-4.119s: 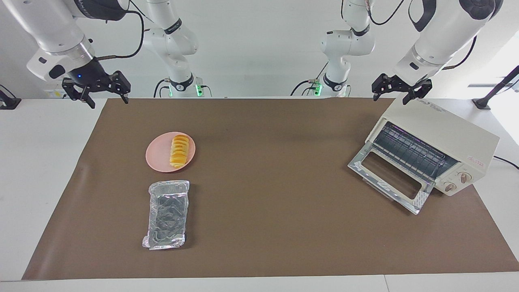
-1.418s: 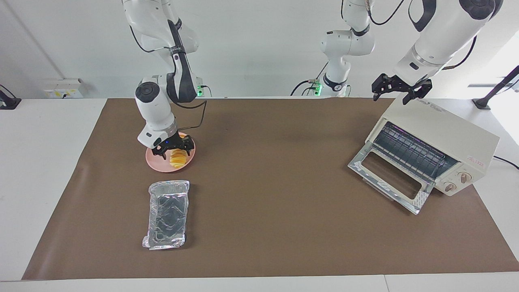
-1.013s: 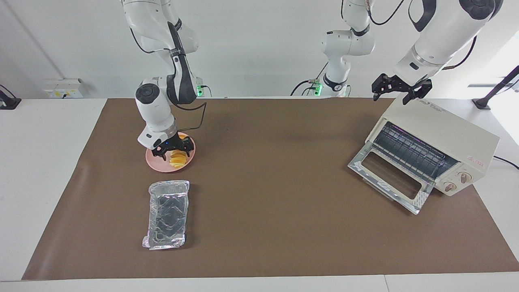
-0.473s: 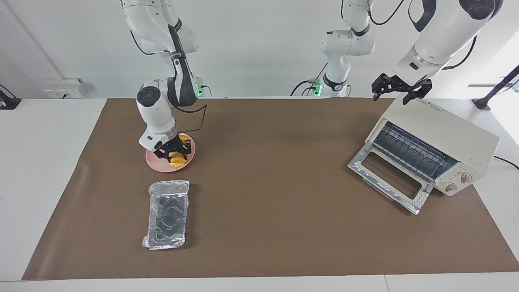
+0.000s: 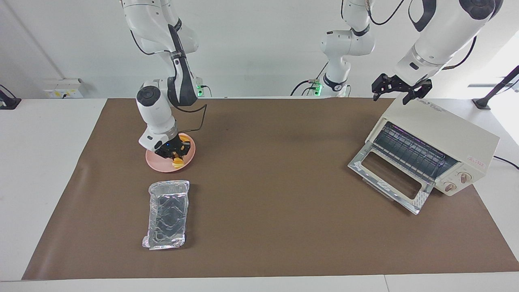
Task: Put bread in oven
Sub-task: 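Reach the right gripper down and grasp the orange bread on the plate, then carry the bread with the right gripper and lower it into the foil tray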
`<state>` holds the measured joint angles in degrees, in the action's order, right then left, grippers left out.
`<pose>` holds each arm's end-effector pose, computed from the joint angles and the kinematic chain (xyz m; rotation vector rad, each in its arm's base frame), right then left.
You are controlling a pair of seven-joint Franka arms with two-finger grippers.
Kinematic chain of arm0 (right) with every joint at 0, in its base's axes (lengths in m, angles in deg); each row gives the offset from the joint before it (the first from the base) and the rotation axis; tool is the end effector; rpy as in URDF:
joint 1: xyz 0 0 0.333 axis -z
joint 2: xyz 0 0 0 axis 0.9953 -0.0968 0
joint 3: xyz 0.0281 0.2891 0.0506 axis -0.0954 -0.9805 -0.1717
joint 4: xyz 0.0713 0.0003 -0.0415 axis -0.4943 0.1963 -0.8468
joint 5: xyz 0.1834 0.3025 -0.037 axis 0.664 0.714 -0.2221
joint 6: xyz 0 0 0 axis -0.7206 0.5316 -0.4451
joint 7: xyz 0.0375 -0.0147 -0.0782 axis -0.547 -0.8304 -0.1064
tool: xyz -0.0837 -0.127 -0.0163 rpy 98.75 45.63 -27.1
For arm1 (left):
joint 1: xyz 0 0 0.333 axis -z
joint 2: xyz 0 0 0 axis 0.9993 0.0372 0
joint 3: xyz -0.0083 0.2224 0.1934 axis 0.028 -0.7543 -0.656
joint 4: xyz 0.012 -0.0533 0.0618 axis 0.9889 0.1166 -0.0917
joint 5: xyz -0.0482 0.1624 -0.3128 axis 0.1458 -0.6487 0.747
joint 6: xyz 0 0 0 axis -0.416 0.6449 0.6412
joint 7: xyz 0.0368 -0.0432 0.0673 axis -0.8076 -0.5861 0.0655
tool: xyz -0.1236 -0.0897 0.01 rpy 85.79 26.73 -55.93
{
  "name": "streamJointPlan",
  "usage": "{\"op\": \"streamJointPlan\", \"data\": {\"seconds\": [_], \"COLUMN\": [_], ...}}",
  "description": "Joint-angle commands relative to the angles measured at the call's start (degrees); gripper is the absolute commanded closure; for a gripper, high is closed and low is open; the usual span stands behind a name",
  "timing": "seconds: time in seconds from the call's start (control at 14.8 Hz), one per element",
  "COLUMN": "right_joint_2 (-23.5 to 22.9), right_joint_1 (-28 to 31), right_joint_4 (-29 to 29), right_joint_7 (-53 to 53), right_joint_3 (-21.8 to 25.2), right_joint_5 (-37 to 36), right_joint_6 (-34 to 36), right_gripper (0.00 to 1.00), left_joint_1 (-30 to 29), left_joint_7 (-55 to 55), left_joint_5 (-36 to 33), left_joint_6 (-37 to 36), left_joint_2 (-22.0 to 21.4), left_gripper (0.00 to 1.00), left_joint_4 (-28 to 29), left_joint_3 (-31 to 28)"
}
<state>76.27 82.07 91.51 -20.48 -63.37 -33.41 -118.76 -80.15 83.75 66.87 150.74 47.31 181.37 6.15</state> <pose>0.4796 0.0546 0.2641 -3.1279 -0.2660 -0.0298 0.4733 -0.0575 0.5464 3.1016 -0.3766 -0.3005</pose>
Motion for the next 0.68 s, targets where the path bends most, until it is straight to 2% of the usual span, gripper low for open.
{"op": "streamJointPlan", "data": {"seconds": [0.0,0.34,0.47,0.61], "right_joint_2": [0.1,-1.9,-4.5,-6.7], "right_joint_1": [0.9,1.3,1.6,2.1], "right_joint_4": [-4.1,-19.9,-26.5,-31.5], "right_joint_7": [-1.5,-1.6,-1.7,-2.4], "right_joint_3": [-0.4,-0.4,-0.3,-0.3], "right_joint_5": [0.9,1.0,1.0,0.9], "right_joint_6": [5.8,20.4,22.9,22.1], "right_gripper": [1.00,1.00,1.00,1.00], "left_joint_1": [-0.9,-0.9,-0.9,-0.9], "left_joint_7": [-0.3,-0.3,-0.3,-0.3], "left_joint_5": [0.6,0.6,0.6,0.6], "left_joint_6": [0.4,0.4,0.4,0.4], "left_joint_2": [-0.8,-0.8,-0.8,-0.8], "left_gripper": [0.00,0.00,0.00,0.00], "left_joint_4": [0.3,0.3,0.3,0.3], "left_joint_3": [0.5,0.5,0.6,0.5]}}
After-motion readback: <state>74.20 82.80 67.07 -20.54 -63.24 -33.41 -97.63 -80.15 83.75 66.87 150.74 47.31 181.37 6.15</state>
